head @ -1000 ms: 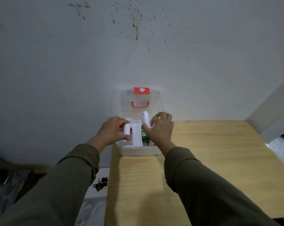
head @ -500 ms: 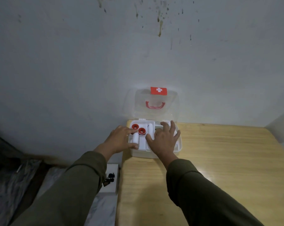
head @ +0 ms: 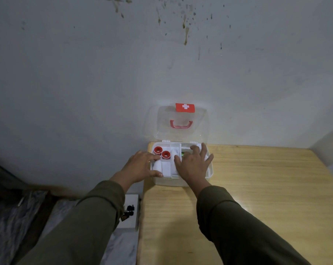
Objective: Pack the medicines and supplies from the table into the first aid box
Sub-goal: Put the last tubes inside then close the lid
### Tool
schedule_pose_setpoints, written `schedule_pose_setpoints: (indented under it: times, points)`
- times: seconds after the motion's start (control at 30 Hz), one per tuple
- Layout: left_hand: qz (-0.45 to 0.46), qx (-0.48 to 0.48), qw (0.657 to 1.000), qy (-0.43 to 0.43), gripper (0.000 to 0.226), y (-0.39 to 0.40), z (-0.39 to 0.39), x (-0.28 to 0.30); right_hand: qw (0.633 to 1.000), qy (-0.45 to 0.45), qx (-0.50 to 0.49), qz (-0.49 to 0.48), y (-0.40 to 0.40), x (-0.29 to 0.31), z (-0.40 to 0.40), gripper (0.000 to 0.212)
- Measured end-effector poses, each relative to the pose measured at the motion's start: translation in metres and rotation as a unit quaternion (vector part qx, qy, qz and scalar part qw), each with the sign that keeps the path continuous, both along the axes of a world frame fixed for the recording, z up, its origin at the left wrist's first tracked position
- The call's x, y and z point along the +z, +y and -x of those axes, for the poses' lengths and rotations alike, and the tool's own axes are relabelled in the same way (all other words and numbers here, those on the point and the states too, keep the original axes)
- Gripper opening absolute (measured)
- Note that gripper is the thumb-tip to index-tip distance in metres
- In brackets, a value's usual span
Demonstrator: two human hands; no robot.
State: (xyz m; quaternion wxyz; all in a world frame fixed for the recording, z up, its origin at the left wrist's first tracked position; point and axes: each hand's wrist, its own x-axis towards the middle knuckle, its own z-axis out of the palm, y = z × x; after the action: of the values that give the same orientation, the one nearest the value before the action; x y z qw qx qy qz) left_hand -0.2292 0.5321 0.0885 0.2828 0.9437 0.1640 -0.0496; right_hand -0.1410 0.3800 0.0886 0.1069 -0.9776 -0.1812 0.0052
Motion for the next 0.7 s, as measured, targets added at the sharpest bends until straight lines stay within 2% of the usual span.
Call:
schedule_pose_setpoints:
  times: [0.13,0.27,0.43,0.5,0.7]
  points:
    - [-0.019,0.012,0.999,-0.026,0.069,0.001,-0.003,0.003,0.999,-0.026,-0.002,-0.036,-0.005,0.010,-0.009,0.044]
    - [-0.059,0.026,0.991,-0.117,0.063,0.006,-0.016,0.021,0.994,-0.073,0.010,-0.086,-0.003,0.028,-0.027,0.033]
    - [-0.121,0.062,0.965,-0.225,0.081,0.023,-0.058,0.055,0.974,-0.163,0.078,-0.133,0.002,0.059,-0.055,0.039]
    - [-0.125,0.057,0.965,-0.225,0.088,0.028,-0.075,0.069,0.971,-0.158,0.106,-0.142,0.005,0.070,-0.064,0.046]
    - [-0.116,0.009,0.982,-0.151,0.095,0.024,-0.108,0.086,0.969,-0.062,0.165,-0.171,0.013,0.085,-0.079,0.060]
